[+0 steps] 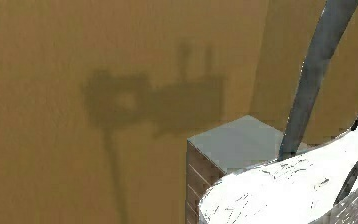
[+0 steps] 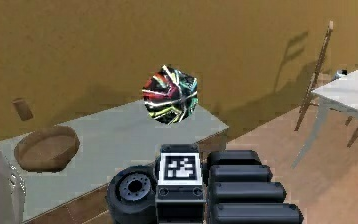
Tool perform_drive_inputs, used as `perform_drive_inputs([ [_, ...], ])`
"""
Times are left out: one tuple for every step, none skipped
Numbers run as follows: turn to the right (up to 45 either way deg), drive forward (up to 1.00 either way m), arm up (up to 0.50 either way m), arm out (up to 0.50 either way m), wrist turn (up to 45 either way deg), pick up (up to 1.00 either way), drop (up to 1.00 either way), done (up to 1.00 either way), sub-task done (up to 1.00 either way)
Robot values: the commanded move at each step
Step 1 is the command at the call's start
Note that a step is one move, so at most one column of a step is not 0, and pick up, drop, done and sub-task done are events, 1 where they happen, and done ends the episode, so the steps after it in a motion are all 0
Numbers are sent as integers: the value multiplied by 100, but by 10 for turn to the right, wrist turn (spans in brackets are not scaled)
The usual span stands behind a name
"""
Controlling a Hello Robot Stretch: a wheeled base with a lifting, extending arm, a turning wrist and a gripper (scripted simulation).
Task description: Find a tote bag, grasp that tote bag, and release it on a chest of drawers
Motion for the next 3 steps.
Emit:
perform_drive_inputs([
  [240, 0, 0, 0, 0, 0, 0, 0, 0],
  [-180, 0, 0, 0, 0, 0, 0, 0, 0],
  [0, 0, 0, 46, 0, 0, 0, 0, 0],
])
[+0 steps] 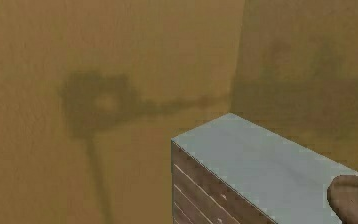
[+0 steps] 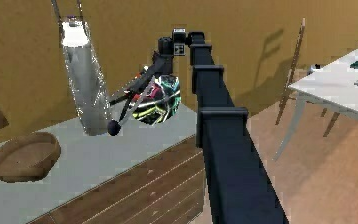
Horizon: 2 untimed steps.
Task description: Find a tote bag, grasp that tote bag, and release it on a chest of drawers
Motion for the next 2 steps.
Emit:
perform_drive_inputs([
  [0, 0, 0, 0, 390, 0, 0, 0, 0],
  [0, 0, -28, 0, 0, 0, 0, 0, 0],
])
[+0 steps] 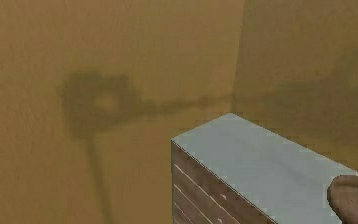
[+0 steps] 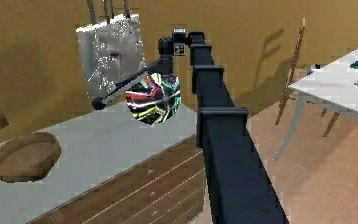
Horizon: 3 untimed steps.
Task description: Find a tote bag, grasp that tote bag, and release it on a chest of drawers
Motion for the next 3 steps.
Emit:
perform_drive_inputs([
  [0, 0, 0, 0, 0, 0, 100, 0, 0],
  [0, 0, 0, -10, 0, 0, 0, 0, 0],
  [0, 0, 0, 0, -390, 0, 0, 0, 0],
])
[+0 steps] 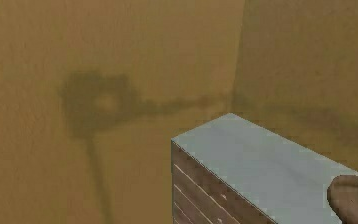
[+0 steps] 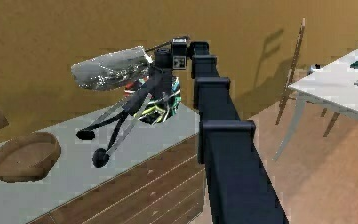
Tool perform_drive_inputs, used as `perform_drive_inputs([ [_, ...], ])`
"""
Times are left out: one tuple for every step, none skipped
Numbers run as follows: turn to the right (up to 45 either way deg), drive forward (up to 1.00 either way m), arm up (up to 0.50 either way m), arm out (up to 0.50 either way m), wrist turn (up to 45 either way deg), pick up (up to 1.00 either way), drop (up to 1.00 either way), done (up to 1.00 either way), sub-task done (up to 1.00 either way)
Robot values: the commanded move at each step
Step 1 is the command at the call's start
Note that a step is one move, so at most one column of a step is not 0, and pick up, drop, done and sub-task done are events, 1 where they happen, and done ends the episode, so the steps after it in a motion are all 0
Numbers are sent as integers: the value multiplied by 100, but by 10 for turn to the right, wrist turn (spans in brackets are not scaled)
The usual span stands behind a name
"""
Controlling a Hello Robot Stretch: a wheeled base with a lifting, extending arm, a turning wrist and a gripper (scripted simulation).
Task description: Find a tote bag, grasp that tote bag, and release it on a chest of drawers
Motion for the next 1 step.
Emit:
perform_drive_inputs([
  [0, 0, 0, -36, 0, 0, 0, 0, 0],
])
